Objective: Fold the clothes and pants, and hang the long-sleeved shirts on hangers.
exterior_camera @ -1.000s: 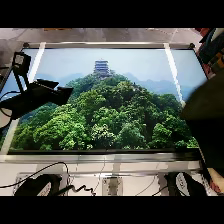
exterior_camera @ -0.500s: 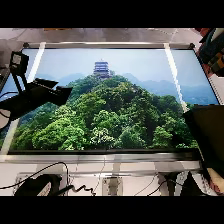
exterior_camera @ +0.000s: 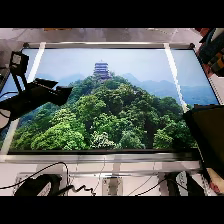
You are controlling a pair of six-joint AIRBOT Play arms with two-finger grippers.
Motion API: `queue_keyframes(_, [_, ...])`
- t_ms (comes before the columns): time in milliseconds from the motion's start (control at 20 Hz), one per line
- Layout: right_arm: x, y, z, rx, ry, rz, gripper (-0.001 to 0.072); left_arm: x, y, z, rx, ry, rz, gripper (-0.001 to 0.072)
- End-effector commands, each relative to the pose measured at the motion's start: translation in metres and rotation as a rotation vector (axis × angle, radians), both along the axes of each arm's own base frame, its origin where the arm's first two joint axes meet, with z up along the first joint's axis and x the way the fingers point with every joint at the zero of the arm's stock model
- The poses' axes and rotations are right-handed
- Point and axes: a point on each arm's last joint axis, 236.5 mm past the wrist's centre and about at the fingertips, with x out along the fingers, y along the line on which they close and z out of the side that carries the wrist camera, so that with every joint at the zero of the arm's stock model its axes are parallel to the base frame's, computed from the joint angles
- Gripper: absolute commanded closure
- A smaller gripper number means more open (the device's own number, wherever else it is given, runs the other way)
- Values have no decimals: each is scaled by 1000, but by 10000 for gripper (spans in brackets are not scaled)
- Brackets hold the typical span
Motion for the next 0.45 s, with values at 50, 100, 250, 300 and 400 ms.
queue_keyframes(50, [42,92,-27,-106,196,511,676,0,0,1,0,-2,0,8])
queue_keyframes(100, [46,105,-28,-130,214,569,676,0,0,1,0,-1,0,8])
queue_keyframes(250, [55,140,-29,-133,202,696,675,0,0,1,0,-2,0,8])
queue_keyframes(300, [56,150,-28,-122,190,725,676,0,0,1,0,-2,0,8])
queue_keyframes(400, [58,166,-27,-87,165,768,675,0,0,1,0,-2,0,8])
